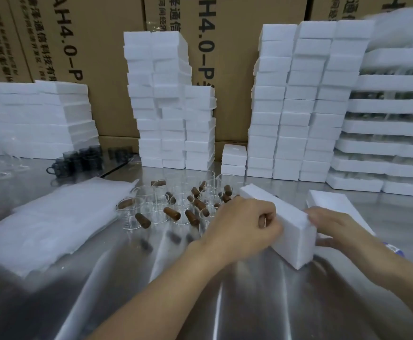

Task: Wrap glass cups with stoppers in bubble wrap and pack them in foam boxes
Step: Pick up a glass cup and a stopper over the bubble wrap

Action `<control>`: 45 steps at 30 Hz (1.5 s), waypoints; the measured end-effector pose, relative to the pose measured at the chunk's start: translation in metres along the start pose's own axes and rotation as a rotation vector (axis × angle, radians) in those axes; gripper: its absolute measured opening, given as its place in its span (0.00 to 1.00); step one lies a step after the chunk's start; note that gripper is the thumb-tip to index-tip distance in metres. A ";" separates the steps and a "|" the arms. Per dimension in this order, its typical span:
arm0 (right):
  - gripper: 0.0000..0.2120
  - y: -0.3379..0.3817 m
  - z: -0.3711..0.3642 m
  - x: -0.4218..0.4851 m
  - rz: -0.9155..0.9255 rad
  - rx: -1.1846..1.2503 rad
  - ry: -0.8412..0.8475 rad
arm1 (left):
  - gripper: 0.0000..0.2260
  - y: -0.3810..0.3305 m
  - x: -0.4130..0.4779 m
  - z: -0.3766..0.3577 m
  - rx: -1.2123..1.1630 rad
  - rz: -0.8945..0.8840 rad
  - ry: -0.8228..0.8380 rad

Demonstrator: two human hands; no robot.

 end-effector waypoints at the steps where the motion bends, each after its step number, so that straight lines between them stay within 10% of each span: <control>1: 0.23 0.002 -0.006 -0.003 0.028 -0.075 0.051 | 0.12 0.000 0.000 0.003 -0.029 0.003 -0.024; 11: 0.10 0.030 0.004 -0.021 0.073 -0.412 -0.134 | 0.12 0.027 0.009 0.069 -0.329 0.069 -0.463; 17: 0.09 0.029 0.020 -0.026 0.143 -0.645 -0.181 | 0.18 0.075 0.007 0.078 0.474 0.139 0.043; 25: 0.10 0.012 0.002 -0.025 0.112 -0.898 0.062 | 0.49 0.102 -0.002 0.068 0.447 0.383 0.361; 33: 0.10 0.019 -0.011 -0.027 0.192 -0.890 0.049 | 0.25 0.061 0.010 0.067 0.374 0.149 0.065; 45: 0.41 0.039 -0.023 -0.028 0.485 -0.790 -0.334 | 0.31 -0.019 0.001 0.014 0.352 -0.330 0.167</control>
Point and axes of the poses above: each hand's wrist, its own x-axis towards the middle knuckle, its own z-axis out of the back of the hand, y = z × x, the point moved 6 cm from there along x, towards the middle knuckle, and after that the axes turned 8 degrees about -x, right-handed, at the moved point
